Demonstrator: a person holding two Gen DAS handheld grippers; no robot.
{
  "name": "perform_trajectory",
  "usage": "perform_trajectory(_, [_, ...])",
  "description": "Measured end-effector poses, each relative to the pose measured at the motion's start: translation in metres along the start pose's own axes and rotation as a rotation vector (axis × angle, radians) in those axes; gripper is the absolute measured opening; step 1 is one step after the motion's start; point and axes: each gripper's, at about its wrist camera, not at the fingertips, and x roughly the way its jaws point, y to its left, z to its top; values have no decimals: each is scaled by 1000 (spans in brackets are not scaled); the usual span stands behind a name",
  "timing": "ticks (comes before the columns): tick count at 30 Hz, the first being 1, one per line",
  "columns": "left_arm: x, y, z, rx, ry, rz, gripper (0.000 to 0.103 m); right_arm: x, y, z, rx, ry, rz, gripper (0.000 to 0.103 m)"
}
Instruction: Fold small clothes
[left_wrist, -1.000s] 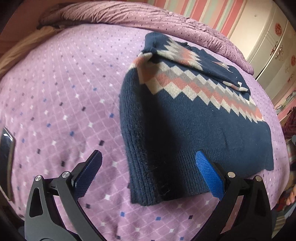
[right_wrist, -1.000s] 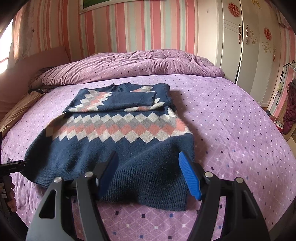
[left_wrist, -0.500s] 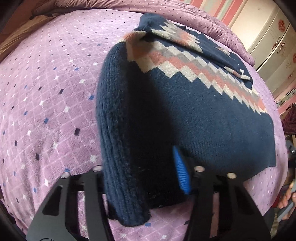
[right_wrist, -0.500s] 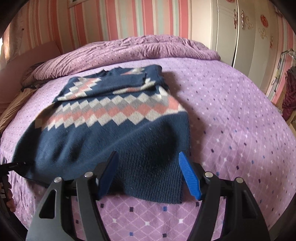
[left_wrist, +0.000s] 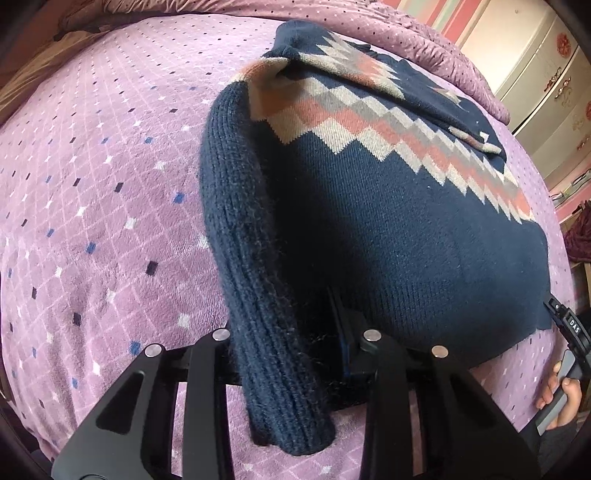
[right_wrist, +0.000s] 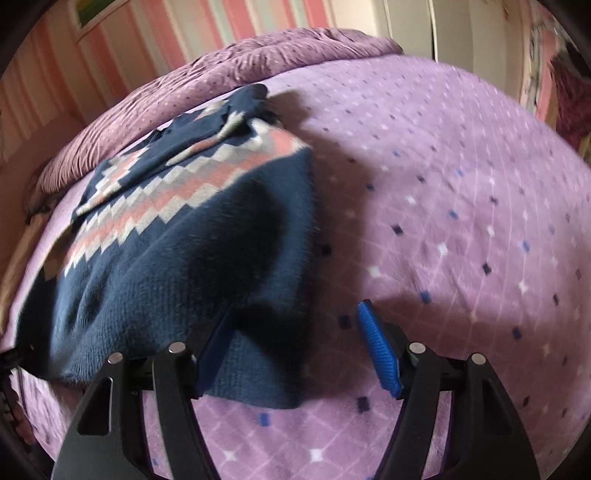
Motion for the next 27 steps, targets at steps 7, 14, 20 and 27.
perform_trajectory(7, [2,-4,2,19,9,21,31,7,-4,0,111,-8,117,81])
perform_trajectory(14, [2,-4,2,29,8,31,31,11,16,-6,69,24,138,45])
perform_trajectory(20, [2,-5,2,36,2,38,31,13,22,-6,47,54,141,21])
perform_trajectory(27, [2,-4,2,43,-4,34,31,5,24,-2,0,38,116,9])
